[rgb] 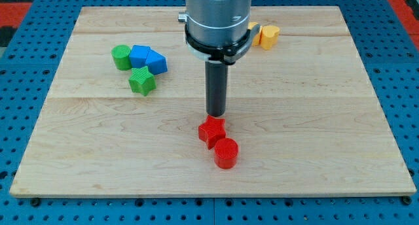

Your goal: Make the green blocks together

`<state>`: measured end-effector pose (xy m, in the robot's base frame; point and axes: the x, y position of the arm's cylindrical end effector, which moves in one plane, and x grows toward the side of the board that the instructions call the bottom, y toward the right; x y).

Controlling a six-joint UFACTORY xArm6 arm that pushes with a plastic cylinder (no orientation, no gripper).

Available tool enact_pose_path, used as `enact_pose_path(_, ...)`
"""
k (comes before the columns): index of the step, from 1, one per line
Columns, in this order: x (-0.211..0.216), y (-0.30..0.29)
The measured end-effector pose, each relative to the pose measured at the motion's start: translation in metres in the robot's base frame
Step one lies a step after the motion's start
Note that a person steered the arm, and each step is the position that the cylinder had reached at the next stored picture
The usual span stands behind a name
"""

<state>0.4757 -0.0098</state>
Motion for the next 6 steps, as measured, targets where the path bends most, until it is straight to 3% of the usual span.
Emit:
enact_pose_path(1,0.003,-0.027)
enact_pose_path(2,0.031,0.009)
enact_pose_path(3,0.014,-0.005)
enact_pose_path(5,-0.074,-0.044)
enact_pose_path(6,-0.053,-0.067)
